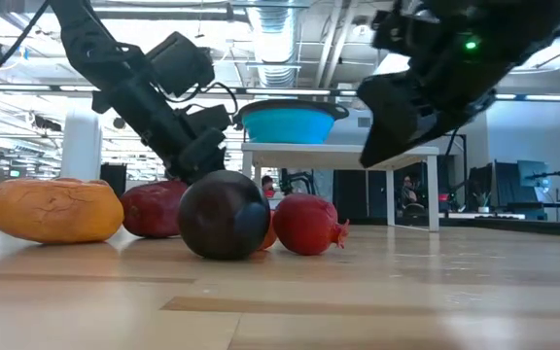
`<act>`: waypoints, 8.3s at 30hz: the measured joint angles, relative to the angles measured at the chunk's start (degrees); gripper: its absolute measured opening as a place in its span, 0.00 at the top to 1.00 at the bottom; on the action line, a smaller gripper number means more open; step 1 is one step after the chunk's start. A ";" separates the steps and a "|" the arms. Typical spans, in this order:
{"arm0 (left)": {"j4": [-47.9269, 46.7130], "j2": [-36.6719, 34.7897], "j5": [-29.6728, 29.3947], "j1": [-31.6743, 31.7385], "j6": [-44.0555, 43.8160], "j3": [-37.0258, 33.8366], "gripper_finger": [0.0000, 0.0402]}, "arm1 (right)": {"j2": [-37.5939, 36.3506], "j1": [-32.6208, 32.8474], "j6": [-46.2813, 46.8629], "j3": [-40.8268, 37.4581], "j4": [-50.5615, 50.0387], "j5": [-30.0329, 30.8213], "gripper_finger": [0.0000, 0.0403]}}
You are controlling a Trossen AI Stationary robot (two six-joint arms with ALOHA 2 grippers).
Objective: Pick & Place Fruit
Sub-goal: Put the top purple plum into the blue strainer bowl on the shelf
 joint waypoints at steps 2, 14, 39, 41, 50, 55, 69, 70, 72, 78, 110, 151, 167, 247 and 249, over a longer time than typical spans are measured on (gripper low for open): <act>0.10 0.00 0.60 0.00 0.48 0.00 0.39 | 0.00 -1.16 -5.36 0.02 4.17 -0.02 0.19; 2.66 -0.46 10.22 0.63 -6.82 -0.02 0.50 | -0.04 -4.33 -31.53 0.07 21.29 -2.17 0.19; 21.08 -16.86 25.98 -2.78 -19.55 -0.02 0.47 | -0.39 -7.95 -105.47 -0.70 78.82 13.02 0.19; 21.27 -16.85 26.03 -2.82 -19.55 -0.02 0.47 | -0.39 -8.74 -108.81 -0.70 80.53 12.31 0.19; 21.42 -16.85 26.12 -2.78 -19.58 -0.02 0.45 | -0.37 -9.86 -112.77 -0.70 81.28 10.82 0.28; 21.44 -16.87 26.26 -2.78 -18.15 -0.07 0.41 | -0.37 -9.75 -110.48 -0.70 80.72 9.40 0.41; 20.53 -17.91 30.05 -1.25 4.04 -0.03 0.19 | -0.98 -11.05 -69.62 2.47 43.42 -14.02 0.40; 19.84 -18.17 30.05 -1.67 6.50 -0.07 0.18 | -1.36 -11.88 -65.86 3.57 39.03 -17.43 0.40; 19.15 -18.39 29.51 -2.91 11.17 -0.04 0.19 | -1.54 -13.89 -59.33 5.79 33.08 -25.03 0.40; 7.67 -18.36 19.00 -8.79 19.77 -0.04 0.23 | -0.21 -20.97 -46.65 6.90 26.85 -46.23 0.40; -6.71 -18.32 4.29 -15.89 8.78 -4.35 0.26 | 4.30 -25.53 -41.25 2.53 33.56 -53.77 0.39; 24.78 -0.72 9.15 -14.46 21.60 -3.05 0.20 | -14.67 -0.69 -27.66 2.54 6.82 -17.18 0.16; 25.01 14.40 11.25 -10.01 21.15 2.62 0.09 | -13.00 9.64 -4.13 2.51 -4.53 -8.70 0.17; -6.33 -1.49 12.51 24.35 14.76 27.06 0.25 | -12.96 4.66 -8.02 2.51 -2.15 -4.92 0.17; -6.74 -1.42 12.51 24.35 14.68 27.04 0.20 | -12.96 4.66 -8.02 2.51 -2.15 -4.92 0.17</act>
